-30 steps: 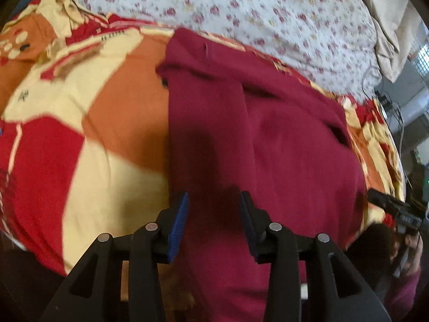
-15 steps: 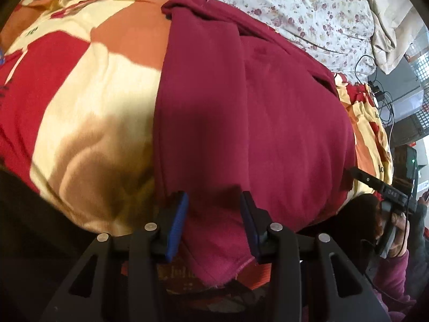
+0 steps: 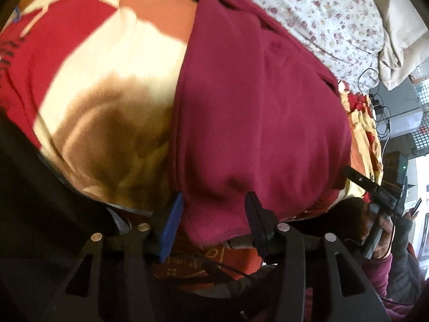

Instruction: Fold small clothes

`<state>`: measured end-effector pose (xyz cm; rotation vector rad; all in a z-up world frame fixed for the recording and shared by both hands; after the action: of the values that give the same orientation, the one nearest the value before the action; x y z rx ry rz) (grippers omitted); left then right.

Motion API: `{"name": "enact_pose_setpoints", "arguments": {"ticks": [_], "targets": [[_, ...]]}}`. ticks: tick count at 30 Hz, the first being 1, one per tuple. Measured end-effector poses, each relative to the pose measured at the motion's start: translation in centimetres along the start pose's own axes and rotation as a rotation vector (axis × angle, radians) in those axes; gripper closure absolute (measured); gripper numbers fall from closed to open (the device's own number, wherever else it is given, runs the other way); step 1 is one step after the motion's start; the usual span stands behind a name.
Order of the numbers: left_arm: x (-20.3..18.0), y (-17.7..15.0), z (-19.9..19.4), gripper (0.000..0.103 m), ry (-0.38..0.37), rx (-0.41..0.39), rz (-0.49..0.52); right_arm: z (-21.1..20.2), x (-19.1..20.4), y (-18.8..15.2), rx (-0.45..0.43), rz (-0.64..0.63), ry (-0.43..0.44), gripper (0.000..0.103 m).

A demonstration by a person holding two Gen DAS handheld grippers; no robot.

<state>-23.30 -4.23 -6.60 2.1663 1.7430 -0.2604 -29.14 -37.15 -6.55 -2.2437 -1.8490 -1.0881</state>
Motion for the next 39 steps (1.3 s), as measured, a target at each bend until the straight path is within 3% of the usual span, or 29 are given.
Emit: {"name": "enact_pose_setpoints", "arguments": {"ticks": [8,13,16,21,30,33,34,35,36,37,38,39], "targets": [[0.3,-0.4,1.3,0.065,-0.004,0.040,-0.011,0.3,-0.1,0.1,0.004,-0.006,0.007,0.024],[1.1,0.3,-0.5,0.064,-0.051,-0.020,-0.057,0.4,-0.1,0.1,0.011,-0.012,0.006,0.023],[1.7,0.6,-0.8,0.055,-0.074,-0.037,-0.087,0.5,0.0,0.2,0.013,-0.004,0.013,0.021],[1.0,-0.1,1.4,0.055,-0.116,0.041,-0.104,0.8,0.1,0.3,0.009,0.003,0.022,0.019],[1.3,-0.2,3.0,0.055,-0.175,0.082,-0.165,0.9,-0.1,0.4,-0.002,0.024,0.052,0.018],[1.3,-0.6,3.5,0.075,-0.189,0.102,-0.173,0.9,-0.1,0.6,-0.031,0.032,0.061,0.019],[1.1,-0.6,3.3,0.086,-0.197,0.097,-0.171,0.9,-0.1,0.6,-0.039,0.029,0.047,0.023],[0.8,-0.5,3.0,0.092,-0.206,0.087,-0.164,1.0,0.0,0.5,-0.038,0.009,0.027,0.040],[0.4,-0.4,2.4,0.100,-0.207,0.074,-0.144,1.1,0.3,0.4,-0.024,-0.020,0.015,0.072],[0.1,-0.2,1.8,0.102,-0.207,0.058,-0.119,1.2,0.6,0.4,-0.011,-0.035,0.014,0.087],[-0.4,0.0,1.0,0.102,-0.211,0.042,-0.093,1.1,0.8,0.3,-0.009,-0.041,0.022,0.095],[-0.9,0.1,0.2,0.102,-0.215,0.030,-0.066,0.9,1.1,0.3,-0.016,-0.046,0.031,0.095]]}}
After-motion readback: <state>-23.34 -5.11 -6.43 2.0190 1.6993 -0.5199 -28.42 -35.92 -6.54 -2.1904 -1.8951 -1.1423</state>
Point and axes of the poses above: each gripper's, at about its wrist camera, not at the fingertips, and z roughly the way its jaws point, x to its left, y to its top, the point moved 9 cm from there along z, roughly the way its jaws point, and after that the axes turned 10 degrees about y, right-handed, at the moved point
